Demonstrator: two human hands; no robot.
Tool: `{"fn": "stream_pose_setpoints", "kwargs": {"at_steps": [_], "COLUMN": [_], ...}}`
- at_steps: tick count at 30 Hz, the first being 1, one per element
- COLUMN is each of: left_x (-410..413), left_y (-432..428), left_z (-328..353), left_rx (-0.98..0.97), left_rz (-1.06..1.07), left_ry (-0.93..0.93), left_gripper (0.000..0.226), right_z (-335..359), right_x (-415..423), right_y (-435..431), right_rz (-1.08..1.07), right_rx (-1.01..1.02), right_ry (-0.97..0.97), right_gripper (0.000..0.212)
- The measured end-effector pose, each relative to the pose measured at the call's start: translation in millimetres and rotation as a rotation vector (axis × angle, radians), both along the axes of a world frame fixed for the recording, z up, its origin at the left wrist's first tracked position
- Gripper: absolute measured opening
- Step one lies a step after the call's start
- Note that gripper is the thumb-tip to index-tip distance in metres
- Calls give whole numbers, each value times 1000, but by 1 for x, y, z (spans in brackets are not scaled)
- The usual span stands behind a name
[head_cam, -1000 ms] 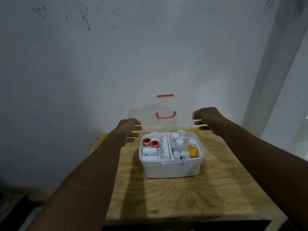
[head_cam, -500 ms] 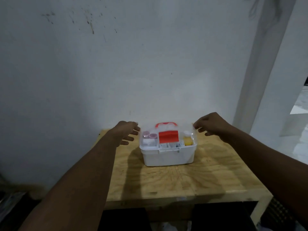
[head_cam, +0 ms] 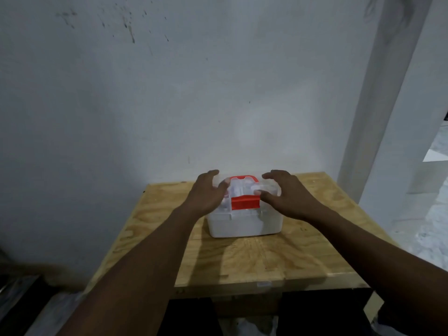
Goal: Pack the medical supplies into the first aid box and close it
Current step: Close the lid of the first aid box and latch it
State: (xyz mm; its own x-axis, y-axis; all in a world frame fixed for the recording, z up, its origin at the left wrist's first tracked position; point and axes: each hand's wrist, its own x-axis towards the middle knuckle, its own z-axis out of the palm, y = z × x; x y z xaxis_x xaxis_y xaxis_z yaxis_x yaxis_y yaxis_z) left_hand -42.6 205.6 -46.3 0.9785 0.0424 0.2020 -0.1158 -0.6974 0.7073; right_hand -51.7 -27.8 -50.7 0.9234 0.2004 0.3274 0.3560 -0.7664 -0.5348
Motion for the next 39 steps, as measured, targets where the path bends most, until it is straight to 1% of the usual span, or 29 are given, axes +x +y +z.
{"fn": "stream_pose_setpoints", "kwargs": {"at_steps": [2,5,9,13,17,19,21,23,25,27,29,32,34,36,39], "left_x": [-1,0,4,5,5,6,7,6,0,-11,-21,-28,-27,-27,-29], "left_y": [-2,-1,-2,-2,-3,-3,-3,-5,-9,-13,-14,-9,-7,-6,-4], "left_z": [-8,-18,-22,-24,-26,-27,-27,-28,-32,-41,-55,-72,-76,-77,-77], "left_rx": [21,49,46,39,52,56,39,-21,-122,-173,-164,-157,-134,-114,-122], "left_rz": [-21,10,42,53,63,68,78,107,164,223,245,245,235,225,209], "left_ry": [-4,-61,-79,-99,-112,-112,-111,-140,-229,-328,-381,-386,-398,-413,-425], "left_gripper": [59,57,55,55,56,56,56,57,59,65,70,76,80,90,99], "right_z": [-8,-16,-26,-32,-32,-33,-33,-32,-31,-34,-42,-54,-58,-60,-63], "right_x": [-1,-2,-2,-2,-4,-4,-4,-5,-8,-9,-9,-7,-7,-6,-6], "right_y": [1,-3,-5,-4,-4,-4,-3,-3,-2,1,3,3,4,6,7], "right_rz": [4,18,36,44,57,55,53,54,53,43,23,-7,-5,13,24], "right_rx": [3,17,58,81,29,19,19,18,29,54,83,131,177,215,238], "right_ry": [-10,6,14,5,-15,-39,-46,-54,-68,-86,-108,-128,-132,-144,-170], "right_gripper": [64,74,85,89,109,113,114,115,114,113,113,111,110,108,106]}}
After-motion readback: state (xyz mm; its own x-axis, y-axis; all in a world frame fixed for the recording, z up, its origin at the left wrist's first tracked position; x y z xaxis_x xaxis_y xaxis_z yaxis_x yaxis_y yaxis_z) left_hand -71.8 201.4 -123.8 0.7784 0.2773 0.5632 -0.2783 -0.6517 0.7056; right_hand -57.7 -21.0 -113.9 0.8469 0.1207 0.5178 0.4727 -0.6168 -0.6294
